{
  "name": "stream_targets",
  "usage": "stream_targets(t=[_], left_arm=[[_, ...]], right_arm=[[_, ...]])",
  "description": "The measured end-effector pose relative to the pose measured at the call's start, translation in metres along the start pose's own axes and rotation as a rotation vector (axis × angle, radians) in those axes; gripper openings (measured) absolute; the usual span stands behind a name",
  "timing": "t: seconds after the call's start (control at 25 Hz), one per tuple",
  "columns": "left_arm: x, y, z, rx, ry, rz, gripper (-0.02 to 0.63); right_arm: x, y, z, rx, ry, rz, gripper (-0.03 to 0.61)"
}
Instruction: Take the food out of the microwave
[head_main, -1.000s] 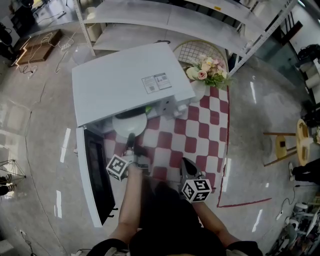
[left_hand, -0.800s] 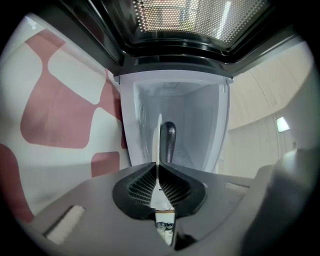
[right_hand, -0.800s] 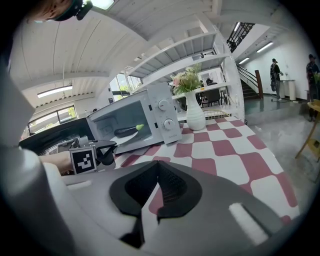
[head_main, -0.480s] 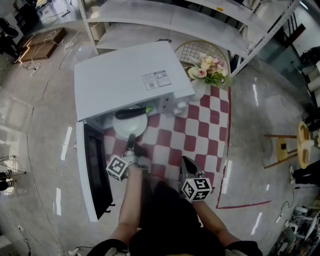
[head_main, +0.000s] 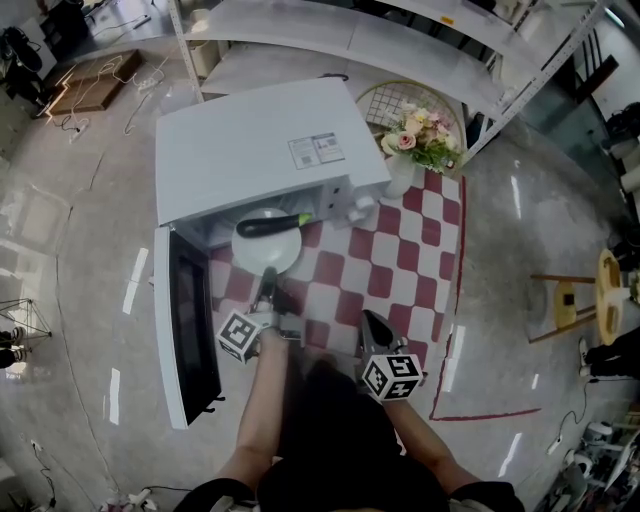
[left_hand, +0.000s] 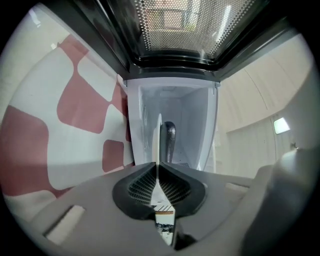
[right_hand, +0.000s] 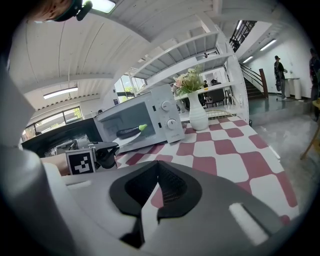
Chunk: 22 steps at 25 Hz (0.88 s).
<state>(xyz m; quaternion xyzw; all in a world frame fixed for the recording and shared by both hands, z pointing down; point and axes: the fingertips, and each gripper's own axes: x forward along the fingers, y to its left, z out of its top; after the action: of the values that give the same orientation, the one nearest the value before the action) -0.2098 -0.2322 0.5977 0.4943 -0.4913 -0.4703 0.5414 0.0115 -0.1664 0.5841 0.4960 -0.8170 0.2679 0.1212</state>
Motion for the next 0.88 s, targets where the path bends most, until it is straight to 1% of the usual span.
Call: stream_targets(t=[0.24, 0.44, 0.6, 0.76, 0.88], left_arm=[[-0.011, 0.004, -0.006, -0.016, -0.001, 0.001, 0.023], [-0.018, 0.004, -0.011, -0.006, 0.012, -0.001, 0.021], [-0.019, 0.005, -0.016, -0.01, 0.025, -0.005, 0.023], [-0.021, 0.002, -0.021, -0.033, 0.031, -0.01, 0.023], [-0.022, 0.0, -0.027, -0.025, 0.043, -0.011, 0.021]], right_arm=[[-0.004, 0.002, -0.003, -0.011, -0.003, 0.017, 0.002], [-0.008, 0.003, -0.005, -0.012, -0.008, 0.023, 0.002], [-0.008, 0.001, -0.008, -0.009, -0.011, 0.02, 0.002], [-0.011, -0.002, -0.009, -0.004, -0.015, 0.014, 0.002], [-0.014, -0.007, -0.008, -0.006, -0.02, 0.007, 0.001]])
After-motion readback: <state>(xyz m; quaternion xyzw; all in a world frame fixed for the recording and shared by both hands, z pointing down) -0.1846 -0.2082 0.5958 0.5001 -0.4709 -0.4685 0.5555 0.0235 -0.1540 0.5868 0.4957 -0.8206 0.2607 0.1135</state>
